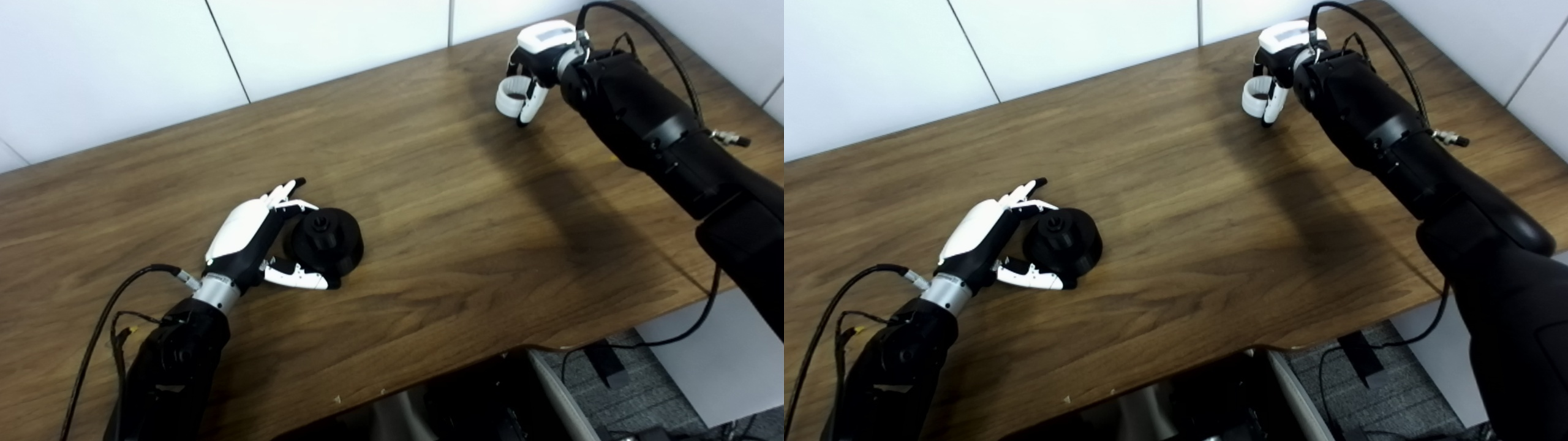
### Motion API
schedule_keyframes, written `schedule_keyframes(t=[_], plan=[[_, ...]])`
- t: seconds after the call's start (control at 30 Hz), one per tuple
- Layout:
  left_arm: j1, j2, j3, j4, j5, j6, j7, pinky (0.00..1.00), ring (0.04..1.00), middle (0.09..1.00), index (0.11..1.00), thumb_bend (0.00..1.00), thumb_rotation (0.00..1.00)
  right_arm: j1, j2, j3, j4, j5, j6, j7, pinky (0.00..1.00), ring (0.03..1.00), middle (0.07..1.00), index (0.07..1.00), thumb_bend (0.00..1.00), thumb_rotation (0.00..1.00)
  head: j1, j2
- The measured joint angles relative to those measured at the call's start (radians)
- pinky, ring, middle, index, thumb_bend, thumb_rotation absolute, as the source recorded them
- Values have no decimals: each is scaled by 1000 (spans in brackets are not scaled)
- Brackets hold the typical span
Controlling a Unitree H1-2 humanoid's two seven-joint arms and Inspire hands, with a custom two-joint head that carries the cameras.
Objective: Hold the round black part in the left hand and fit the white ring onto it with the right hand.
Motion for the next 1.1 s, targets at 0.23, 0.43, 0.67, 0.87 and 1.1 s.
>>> schedule_keyframes(t=[0.23, 0.43, 0.67, 0.87, 1.1], plan=[[0, 0, 0, -2, 0, 1, -4, 1000, 1000, 1000, 634, 1000, 371, 10, 0, -18, 0, 17, -3, -21, 782, 714, 657, 676, 830, 174, 3, 3], [0, 0, 0, -8, 8, 7, -6, 1000, 1000, 1000, 632, 1000, 375, 18, 0, -20, 0, 14, -4, -52, 940, 749, 667, 651, 819, 210, 5, 3], [1, 0, 1, -8, 8, 6, -4, 1000, 1000, 1000, 632, 1000, 375, 22, 2, -22, 15, 15, -20, -105, 711, 659, 618, 614, 833, 193, 9, 6], [2, 0, 1, -8, 8, 4, -4, 1000, 1000, 1000, 633, 1000, 374, 28, 6, -33, 21, 27, -34, -136, 842, 684, 623, 603, 816, 180, 8, 6], [2, 0, 1, -8, 8, 6, -5, 1000, 1000, 1000, 634, 1000, 378, 30, 5, -34, 21, 28, -36, -139, 991, 715, 625, 608, 799, 182, 12, 8]])
